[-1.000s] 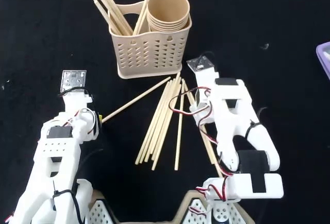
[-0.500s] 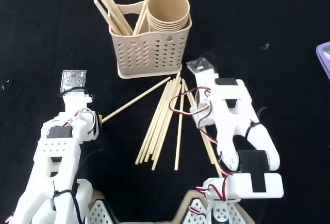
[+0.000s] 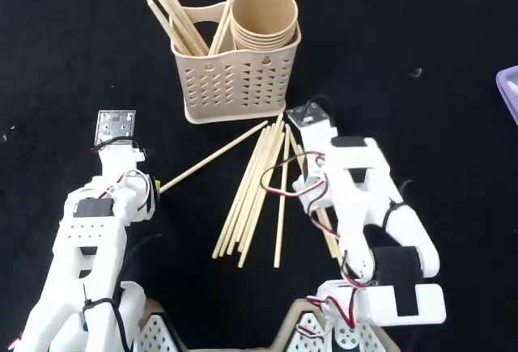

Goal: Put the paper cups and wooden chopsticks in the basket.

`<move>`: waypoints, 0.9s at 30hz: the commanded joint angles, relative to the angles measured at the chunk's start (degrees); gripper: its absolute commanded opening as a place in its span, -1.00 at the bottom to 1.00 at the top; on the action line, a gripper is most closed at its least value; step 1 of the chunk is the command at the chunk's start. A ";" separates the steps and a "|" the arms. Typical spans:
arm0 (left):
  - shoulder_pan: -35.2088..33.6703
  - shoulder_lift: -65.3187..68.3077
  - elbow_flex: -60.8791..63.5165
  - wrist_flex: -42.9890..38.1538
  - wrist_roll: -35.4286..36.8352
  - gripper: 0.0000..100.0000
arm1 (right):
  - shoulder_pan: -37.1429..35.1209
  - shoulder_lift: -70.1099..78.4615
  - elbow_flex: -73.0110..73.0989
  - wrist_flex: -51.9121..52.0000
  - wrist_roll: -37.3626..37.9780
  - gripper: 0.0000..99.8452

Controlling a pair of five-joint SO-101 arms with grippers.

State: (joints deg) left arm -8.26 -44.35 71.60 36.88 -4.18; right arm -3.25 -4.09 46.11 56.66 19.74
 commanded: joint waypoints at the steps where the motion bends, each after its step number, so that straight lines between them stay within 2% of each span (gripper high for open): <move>1: -0.04 0.09 -0.48 -0.88 0.09 -0.66 | -2.55 2.07 -0.57 -2.11 0.79 -0.58; 4: -0.31 0.09 -0.48 -0.88 0.09 -0.66 | -2.46 4.26 -3.21 -0.18 0.35 -0.67; 7: -0.31 0.09 -0.48 -0.88 0.09 -0.66 | -2.20 5.23 -3.65 0.00 -0.35 -0.98; 11: -0.31 0.09 -0.48 -0.88 0.09 -0.66 | -2.11 3.47 -3.30 0.53 -3.43 -0.98; 27: -0.31 0.09 -0.48 -0.88 0.09 -0.66 | 3.78 -18.51 1.19 2.81 -3.25 -0.98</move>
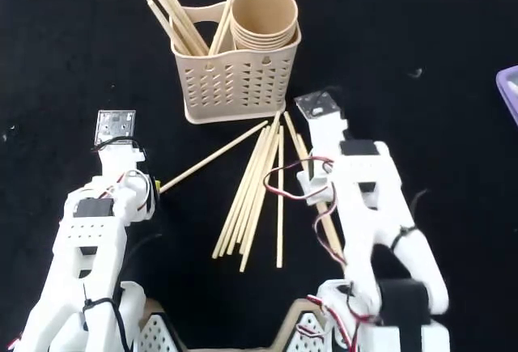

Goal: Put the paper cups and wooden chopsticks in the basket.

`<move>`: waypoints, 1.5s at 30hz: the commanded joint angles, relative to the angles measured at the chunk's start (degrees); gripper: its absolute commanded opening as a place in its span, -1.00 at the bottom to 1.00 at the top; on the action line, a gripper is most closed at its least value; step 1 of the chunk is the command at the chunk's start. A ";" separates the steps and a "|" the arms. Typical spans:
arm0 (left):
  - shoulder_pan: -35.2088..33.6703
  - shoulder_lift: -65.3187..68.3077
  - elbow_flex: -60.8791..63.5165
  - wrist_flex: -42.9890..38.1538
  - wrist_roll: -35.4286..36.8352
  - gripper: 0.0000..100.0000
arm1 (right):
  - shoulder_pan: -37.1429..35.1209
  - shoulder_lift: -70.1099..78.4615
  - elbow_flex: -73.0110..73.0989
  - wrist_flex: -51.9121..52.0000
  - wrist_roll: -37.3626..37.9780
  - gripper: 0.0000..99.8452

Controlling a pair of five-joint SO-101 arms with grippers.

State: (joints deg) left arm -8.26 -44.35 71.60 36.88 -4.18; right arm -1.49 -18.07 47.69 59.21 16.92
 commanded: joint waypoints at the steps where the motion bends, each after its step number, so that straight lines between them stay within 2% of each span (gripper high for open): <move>1: -0.31 0.09 -0.48 -0.88 0.09 -0.66 | 2.99 -5.67 -0.84 0.26 -0.44 -0.98; 8: -0.31 0.09 -0.48 -0.88 0.09 -0.66 | 10.37 -15.52 -7.34 4.13 -0.44 -0.98; 11: -0.13 0.09 -0.48 -0.88 0.09 -0.66 | 10.99 -20.00 -9.27 7.91 -0.53 -0.98; 15: -0.13 0.09 -0.48 -0.88 0.09 -0.66 | 11.96 -25.89 -10.77 8.09 -1.41 -0.98; 18: -0.13 0.09 -0.48 -0.88 0.09 -0.66 | 12.75 -30.73 -15.16 7.74 -5.54 -0.98; 21: 0.04 0.09 -0.48 -0.88 0.09 -0.66 | 11.16 -33.71 -21.93 7.38 -10.29 -0.98; 26: -0.04 0.09 -0.48 -0.88 0.09 -0.66 | 2.46 -34.42 -33.80 4.57 -16.09 -0.98; 31: 0.04 0.09 -0.48 -0.88 0.09 -0.66 | -9.32 -34.15 -38.20 -5.98 -18.73 -0.98; 35: 0.04 0.09 -0.48 -0.88 0.09 -0.66 | -17.76 -29.85 -33.54 -25.23 -19.60 -0.98; 39: -0.13 0.09 -0.48 -0.88 0.09 -0.66 | -20.48 -21.58 -30.37 -40.62 -19.52 -0.98; 45: 0.04 0.09 -0.48 -0.88 0.09 -0.66 | -20.84 -8.40 -33.63 -48.35 -19.43 -0.98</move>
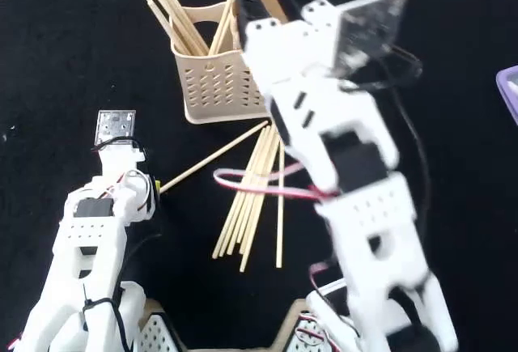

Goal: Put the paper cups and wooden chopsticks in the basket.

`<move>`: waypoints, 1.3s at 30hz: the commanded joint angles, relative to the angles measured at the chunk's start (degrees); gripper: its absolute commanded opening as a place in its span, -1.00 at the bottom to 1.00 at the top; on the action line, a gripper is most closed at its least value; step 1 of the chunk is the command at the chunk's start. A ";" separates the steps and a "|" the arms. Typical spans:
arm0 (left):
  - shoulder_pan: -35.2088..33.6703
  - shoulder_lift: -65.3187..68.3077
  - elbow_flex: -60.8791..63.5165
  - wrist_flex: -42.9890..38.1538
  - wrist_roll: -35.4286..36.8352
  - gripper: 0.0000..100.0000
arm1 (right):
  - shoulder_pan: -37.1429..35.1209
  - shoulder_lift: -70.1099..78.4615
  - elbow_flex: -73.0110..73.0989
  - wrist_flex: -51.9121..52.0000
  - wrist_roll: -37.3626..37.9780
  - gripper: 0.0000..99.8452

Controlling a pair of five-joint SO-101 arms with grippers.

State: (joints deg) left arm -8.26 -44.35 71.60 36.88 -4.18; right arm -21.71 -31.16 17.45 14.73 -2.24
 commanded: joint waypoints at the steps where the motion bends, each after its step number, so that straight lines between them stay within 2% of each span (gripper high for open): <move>1: 0.04 0.09 -0.48 -0.88 0.09 -0.66 | -0.62 6.73 -4.97 -3.96 -0.26 -0.98; 10: 0.04 0.09 -0.48 -0.88 0.00 -0.66 | -4.31 19.82 -14.64 -3.96 -0.35 -0.98; 24: -0.31 0.09 -0.48 -0.88 0.00 -0.66 | -2.99 34.24 -14.55 -3.52 -0.26 -0.98; 27: -0.31 0.09 -0.48 -0.88 0.00 -0.66 | -3.16 34.77 -15.69 1.85 -0.26 -0.94; 32: 0.04 0.09 -0.48 -0.88 0.00 -0.66 | -3.25 34.77 -22.55 16.62 -0.62 -0.56; 39: 0.04 0.09 -0.48 -0.88 0.00 -0.66 | -3.16 32.31 -32.40 28.92 -0.62 -0.60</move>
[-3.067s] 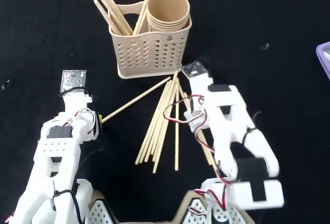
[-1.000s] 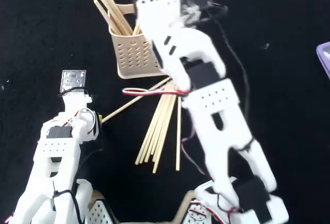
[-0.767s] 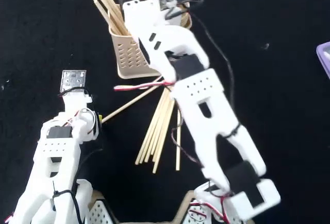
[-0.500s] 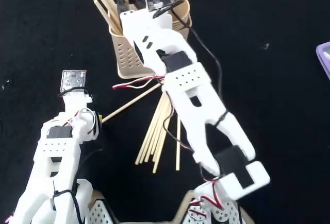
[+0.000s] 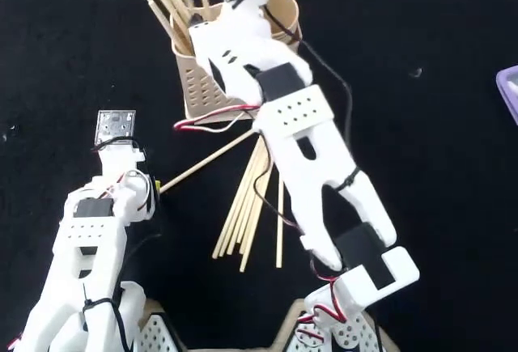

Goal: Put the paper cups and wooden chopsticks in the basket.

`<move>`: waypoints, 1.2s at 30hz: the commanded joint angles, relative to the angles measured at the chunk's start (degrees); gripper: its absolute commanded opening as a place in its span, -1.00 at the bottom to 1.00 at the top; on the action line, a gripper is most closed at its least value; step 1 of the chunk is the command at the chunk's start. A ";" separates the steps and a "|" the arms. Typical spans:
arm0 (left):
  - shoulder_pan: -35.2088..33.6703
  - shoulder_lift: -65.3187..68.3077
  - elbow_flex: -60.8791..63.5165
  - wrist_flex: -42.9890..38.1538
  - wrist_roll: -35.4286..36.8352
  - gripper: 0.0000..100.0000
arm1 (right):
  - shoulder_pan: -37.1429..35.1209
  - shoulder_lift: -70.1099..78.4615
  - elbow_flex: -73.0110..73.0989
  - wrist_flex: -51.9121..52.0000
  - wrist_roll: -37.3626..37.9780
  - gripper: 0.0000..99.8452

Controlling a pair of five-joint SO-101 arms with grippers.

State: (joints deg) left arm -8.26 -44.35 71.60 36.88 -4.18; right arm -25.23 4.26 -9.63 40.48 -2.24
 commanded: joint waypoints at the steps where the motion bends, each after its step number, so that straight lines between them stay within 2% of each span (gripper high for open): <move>1: 0.04 0.09 -0.48 -0.88 0.00 -0.66 | 0.44 -4.18 -6.11 4.22 -0.62 -0.60; 7: 0.04 0.09 -0.48 -0.88 0.00 -0.66 | 0.35 -15.78 -7.25 14.33 -0.35 -0.60; 13: 0.04 0.09 -0.48 -0.88 0.00 -0.66 | 1.76 -28.53 -6.90 30.07 -0.26 -0.60; 16: 0.04 0.09 -0.48 -0.88 0.00 -0.66 | 3.08 -32.57 -4.70 33.05 -0.26 -0.60; 21: 0.04 0.09 -0.48 -0.70 0.00 -0.66 | 4.92 -38.55 4.62 38.77 -0.26 -0.60; 25: -0.31 0.09 -0.66 -0.53 0.00 -0.66 | 7.30 -43.91 18.24 42.55 0.97 -0.60; 27: 0.04 0.09 -0.75 -0.44 -0.97 -0.66 | 8.79 -45.85 28.53 40.88 2.29 -0.60; 29: 0.04 0.26 -0.66 -0.62 -1.67 -0.66 | 8.79 -46.90 40.57 34.81 2.55 -0.60; 33: 0.04 0.53 -0.57 -0.79 -1.67 -0.66 | 7.21 -46.20 62.20 12.40 2.55 -0.60; 36: -0.31 0.62 -0.57 -0.79 -1.76 -0.66 | 6.33 -44.44 71.25 -0.35 2.02 -0.60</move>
State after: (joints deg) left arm -8.26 -44.35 71.60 36.88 -5.41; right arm -17.67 -41.10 53.23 54.11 -0.31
